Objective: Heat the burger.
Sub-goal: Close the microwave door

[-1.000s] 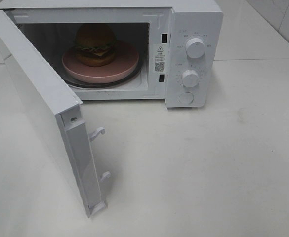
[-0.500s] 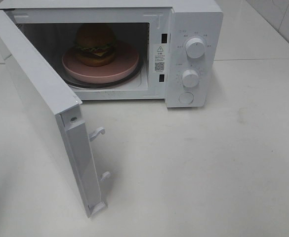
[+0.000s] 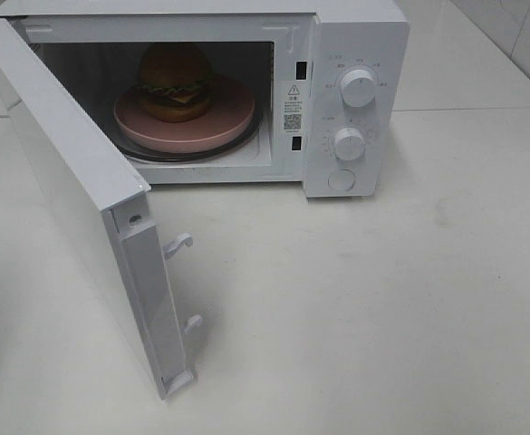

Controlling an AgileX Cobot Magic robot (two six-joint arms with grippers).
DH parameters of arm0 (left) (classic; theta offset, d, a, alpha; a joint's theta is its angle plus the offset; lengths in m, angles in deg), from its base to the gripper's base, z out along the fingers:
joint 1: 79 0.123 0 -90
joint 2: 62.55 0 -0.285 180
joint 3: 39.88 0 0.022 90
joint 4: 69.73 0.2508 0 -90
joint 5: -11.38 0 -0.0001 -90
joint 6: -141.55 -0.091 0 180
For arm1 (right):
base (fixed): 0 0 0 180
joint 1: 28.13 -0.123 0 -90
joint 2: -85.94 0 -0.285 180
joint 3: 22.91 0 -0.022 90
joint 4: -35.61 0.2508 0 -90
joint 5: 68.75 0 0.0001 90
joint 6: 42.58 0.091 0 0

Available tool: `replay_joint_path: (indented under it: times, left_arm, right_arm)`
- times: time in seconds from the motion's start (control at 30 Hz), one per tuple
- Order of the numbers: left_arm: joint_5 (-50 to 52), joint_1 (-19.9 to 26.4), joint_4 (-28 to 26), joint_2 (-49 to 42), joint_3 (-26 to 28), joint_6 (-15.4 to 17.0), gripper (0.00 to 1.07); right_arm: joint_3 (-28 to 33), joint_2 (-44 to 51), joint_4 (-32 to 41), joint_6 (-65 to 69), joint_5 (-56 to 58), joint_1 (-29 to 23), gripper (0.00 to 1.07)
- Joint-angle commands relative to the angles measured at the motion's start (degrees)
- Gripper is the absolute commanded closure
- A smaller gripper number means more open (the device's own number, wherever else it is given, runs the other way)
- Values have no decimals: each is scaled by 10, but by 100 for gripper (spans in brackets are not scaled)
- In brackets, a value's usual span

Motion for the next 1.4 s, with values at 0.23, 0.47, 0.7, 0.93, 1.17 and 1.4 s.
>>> replay_joint_path:
  times: [0.23, 0.47, 0.7, 0.93, 1.17, 1.4]
  left_arm:
    - [256, 2, 10, 84, -66, 24, 107]
    - [323, 2, 214, 183, -66, 190, 107]
    - [386, 2, 341, 249, -65, 284, 107]
    - [408, -13, 481, 321, -41, 367, 107]
    - [425, -57, 523, 369, -26, 374, 107]
    - [434, -115, 486, 426, -10, 348, 107]
  right_arm:
    - [1, 18, -2, -3, -6, 5, 31]
    - [1, 18, -2, -3, -6, 5, 31]
    - [1, 18, -2, -3, -6, 5, 31]
    - [1, 18, -2, -3, -6, 5, 31]
    - [1, 18, -2, -3, -6, 5, 31]
    - [1, 18, -2, -3, -6, 5, 31]
